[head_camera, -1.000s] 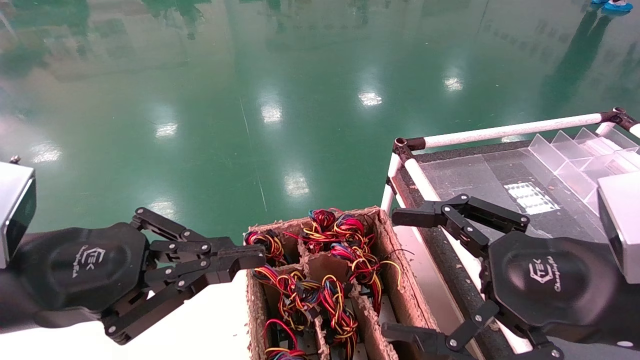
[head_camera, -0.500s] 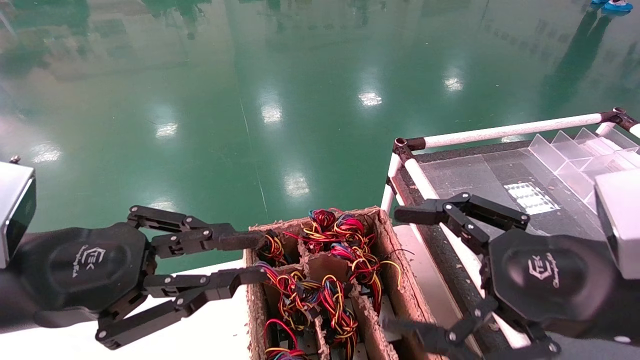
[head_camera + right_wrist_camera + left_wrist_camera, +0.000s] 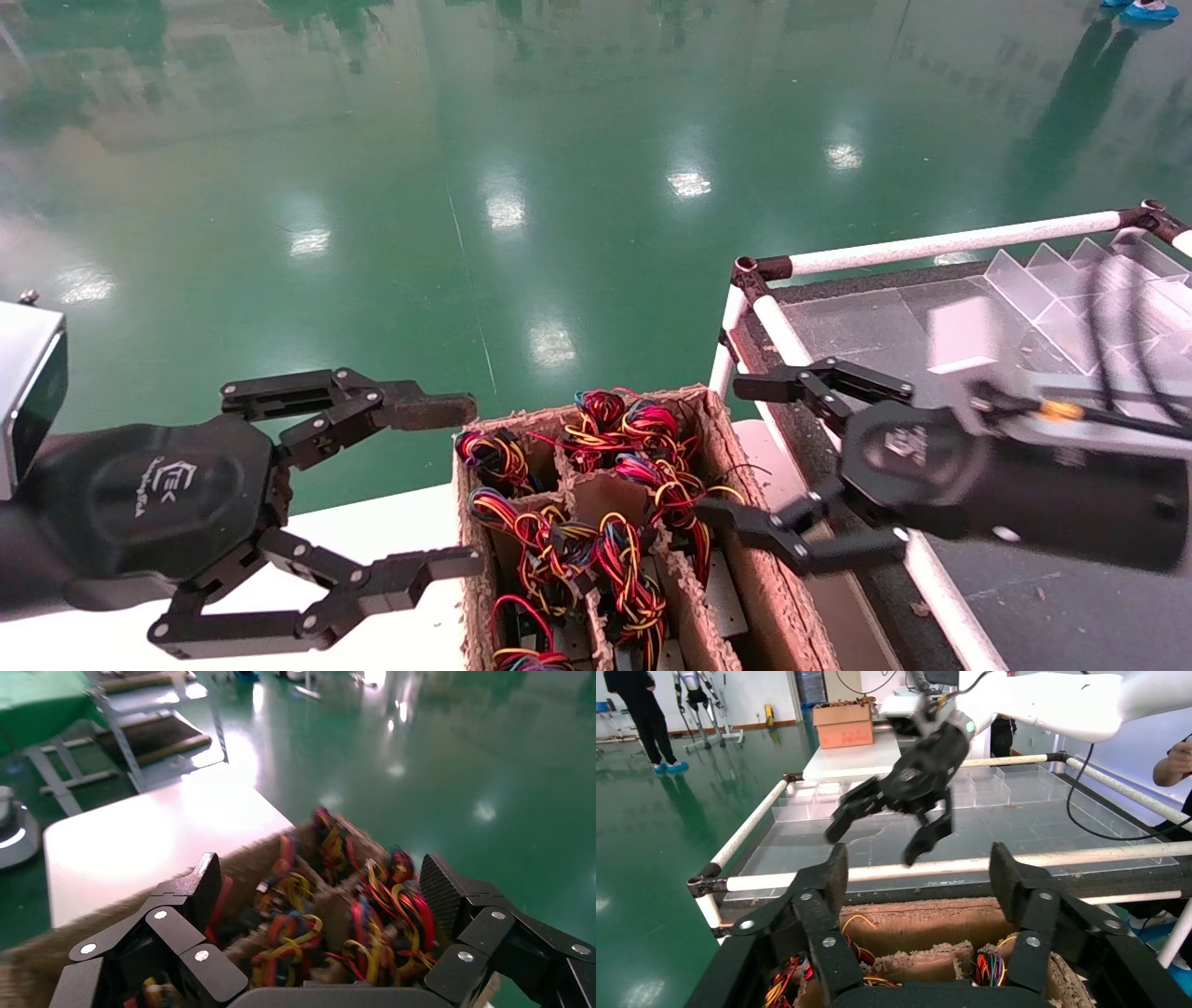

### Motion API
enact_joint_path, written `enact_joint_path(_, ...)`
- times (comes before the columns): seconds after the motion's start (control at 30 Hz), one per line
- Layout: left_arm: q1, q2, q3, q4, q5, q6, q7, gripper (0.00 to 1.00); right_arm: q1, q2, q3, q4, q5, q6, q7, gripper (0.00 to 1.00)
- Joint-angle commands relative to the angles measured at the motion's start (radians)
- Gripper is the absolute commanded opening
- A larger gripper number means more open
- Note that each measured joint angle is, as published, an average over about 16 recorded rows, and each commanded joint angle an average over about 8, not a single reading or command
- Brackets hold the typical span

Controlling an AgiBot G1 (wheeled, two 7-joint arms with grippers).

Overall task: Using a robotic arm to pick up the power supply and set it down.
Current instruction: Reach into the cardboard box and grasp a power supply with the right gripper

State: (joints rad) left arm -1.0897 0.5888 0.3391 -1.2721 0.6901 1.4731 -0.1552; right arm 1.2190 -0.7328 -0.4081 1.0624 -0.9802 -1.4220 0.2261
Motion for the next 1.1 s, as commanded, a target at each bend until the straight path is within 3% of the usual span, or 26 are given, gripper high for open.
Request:
enact_joint_path(0.03,0.000,0.000,0.000,0.000,0.000,0.000,0.000,1.00,0.034,-0.027,-0.027,-0.036,-0.045,0.005,0.014,1.00)
enact_joint_path(0.3,0.000,0.000,0.000,0.000,0.000,0.000,0.000,1.00,0.188,-0.169,-0.121,-0.297,-0.181,-0.032,-0.012,1.00)
enact_joint_path(0.53,0.000,0.000,0.000,0.000,0.000,0.000,0.000,1.00,0.304,-0.236,-0.154,-0.481,-0.220,-0.106,-0.060,1.00)
enact_joint_path(0.73,0.000,0.000,0.000,0.000,0.000,0.000,0.000,1.00,0.336,-0.265,-0.189,-0.578,-0.234,-0.155,-0.119,1.00)
enact_joint_path(0.97,0.000,0.000,0.001,0.000,0.000,0.000,0.000,1.00,0.326,-0.270,-0.227,-0.600,-0.219,-0.157,-0.178,1.00)
enact_joint_path(1.1,0.000,0.000,0.001,0.000,0.000,0.000,0.000,1.00,0.307,-0.276,-0.239,-0.607,-0.214,-0.139,-0.217,0.54)
